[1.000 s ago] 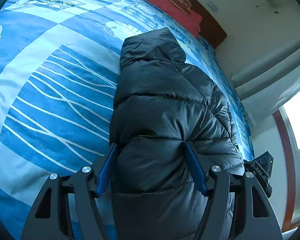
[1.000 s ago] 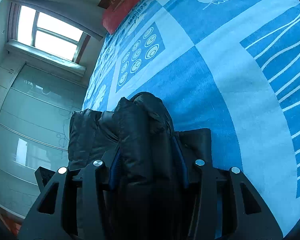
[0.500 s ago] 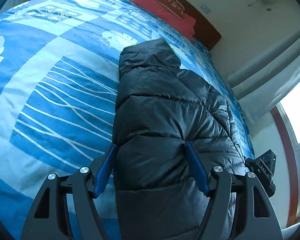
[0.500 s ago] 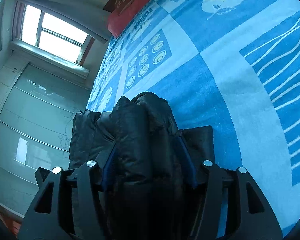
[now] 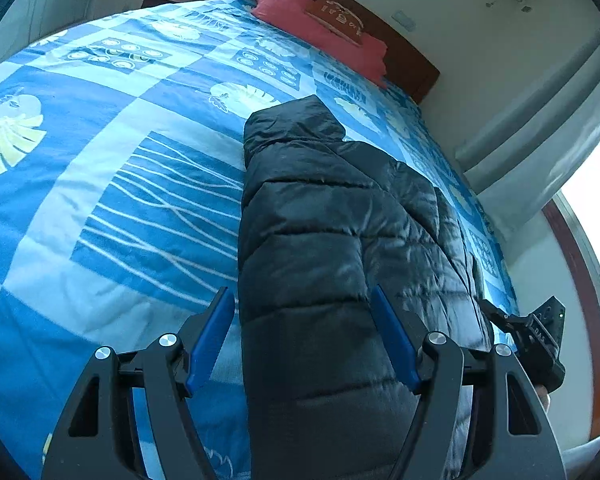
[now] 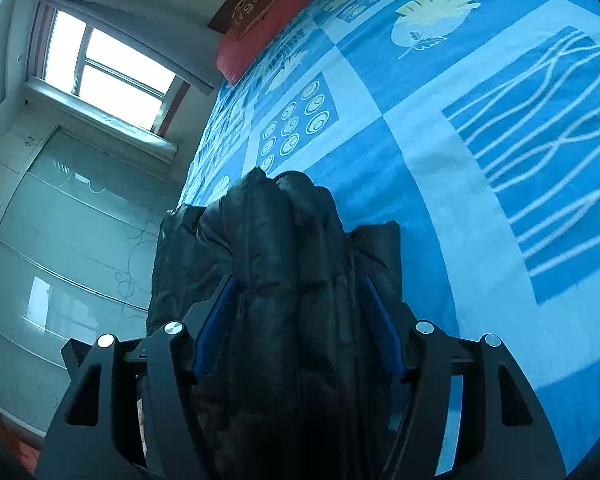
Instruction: Fold large clothes
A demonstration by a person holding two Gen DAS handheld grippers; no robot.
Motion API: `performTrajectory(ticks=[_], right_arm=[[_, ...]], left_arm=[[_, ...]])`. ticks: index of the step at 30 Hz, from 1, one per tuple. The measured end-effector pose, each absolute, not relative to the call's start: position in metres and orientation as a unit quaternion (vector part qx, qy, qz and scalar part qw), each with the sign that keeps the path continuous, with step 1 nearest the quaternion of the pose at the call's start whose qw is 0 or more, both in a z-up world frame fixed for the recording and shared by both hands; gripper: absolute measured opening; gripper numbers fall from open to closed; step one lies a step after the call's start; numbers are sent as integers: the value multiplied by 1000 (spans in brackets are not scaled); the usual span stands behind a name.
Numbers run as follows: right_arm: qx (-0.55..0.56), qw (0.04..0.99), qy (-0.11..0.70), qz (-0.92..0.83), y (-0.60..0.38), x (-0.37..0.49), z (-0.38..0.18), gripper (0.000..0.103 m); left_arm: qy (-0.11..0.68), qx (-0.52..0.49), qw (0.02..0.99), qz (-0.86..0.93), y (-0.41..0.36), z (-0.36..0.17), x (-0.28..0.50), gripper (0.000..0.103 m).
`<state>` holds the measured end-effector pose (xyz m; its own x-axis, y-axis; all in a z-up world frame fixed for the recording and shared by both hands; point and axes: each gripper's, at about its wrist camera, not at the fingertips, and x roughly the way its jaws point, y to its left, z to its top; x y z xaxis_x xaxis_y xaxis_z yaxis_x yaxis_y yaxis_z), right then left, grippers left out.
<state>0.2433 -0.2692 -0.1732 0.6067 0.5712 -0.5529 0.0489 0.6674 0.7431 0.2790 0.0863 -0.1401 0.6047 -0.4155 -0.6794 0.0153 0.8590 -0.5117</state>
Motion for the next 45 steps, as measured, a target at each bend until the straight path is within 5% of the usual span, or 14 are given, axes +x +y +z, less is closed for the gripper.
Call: performTrajectory(ticks=[24, 45], right_arm=[[280, 876, 388, 64, -256, 100, -143, 64], [102, 925, 366, -24, -197, 20, -114, 78]], left_arm=[[419, -127, 897, -62, 51, -122, 164, 70], [374, -28, 927, -4, 10, -97, 86, 79]])
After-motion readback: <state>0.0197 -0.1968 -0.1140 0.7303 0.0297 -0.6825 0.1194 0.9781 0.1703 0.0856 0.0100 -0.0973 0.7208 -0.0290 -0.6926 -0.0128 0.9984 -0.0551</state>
